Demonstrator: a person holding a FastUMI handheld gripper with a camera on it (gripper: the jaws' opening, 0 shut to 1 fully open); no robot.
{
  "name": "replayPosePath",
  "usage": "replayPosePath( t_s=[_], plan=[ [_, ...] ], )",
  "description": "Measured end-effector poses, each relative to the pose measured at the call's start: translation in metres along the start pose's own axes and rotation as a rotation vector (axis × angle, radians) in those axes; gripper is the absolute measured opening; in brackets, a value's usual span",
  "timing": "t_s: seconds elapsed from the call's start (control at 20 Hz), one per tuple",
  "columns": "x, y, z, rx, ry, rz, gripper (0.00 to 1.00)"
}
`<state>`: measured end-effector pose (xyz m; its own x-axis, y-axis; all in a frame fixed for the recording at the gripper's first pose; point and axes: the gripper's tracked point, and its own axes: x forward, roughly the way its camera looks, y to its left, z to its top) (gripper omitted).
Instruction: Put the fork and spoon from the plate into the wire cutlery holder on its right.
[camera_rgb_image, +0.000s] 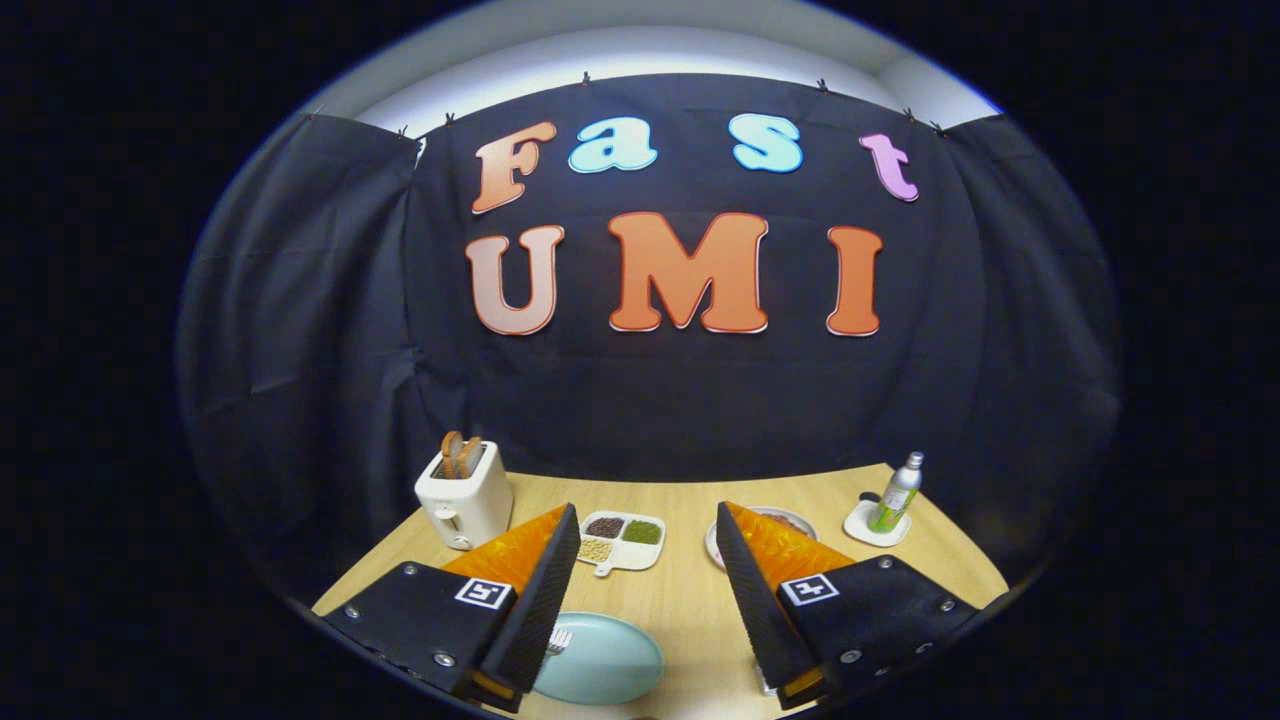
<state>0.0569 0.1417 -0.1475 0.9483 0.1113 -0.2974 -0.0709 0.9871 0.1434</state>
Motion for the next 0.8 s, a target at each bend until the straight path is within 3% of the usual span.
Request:
replayPosePath(
  t_s=[0.25, 0.8],
  plan=[
    [0.019, 0.033, -0.05, 0.019, 0.147, 0.002, 0.85],
    [0.022, 0.086, -0.238, -0.017, 0.761, 0.08, 0.86]
  ],
)
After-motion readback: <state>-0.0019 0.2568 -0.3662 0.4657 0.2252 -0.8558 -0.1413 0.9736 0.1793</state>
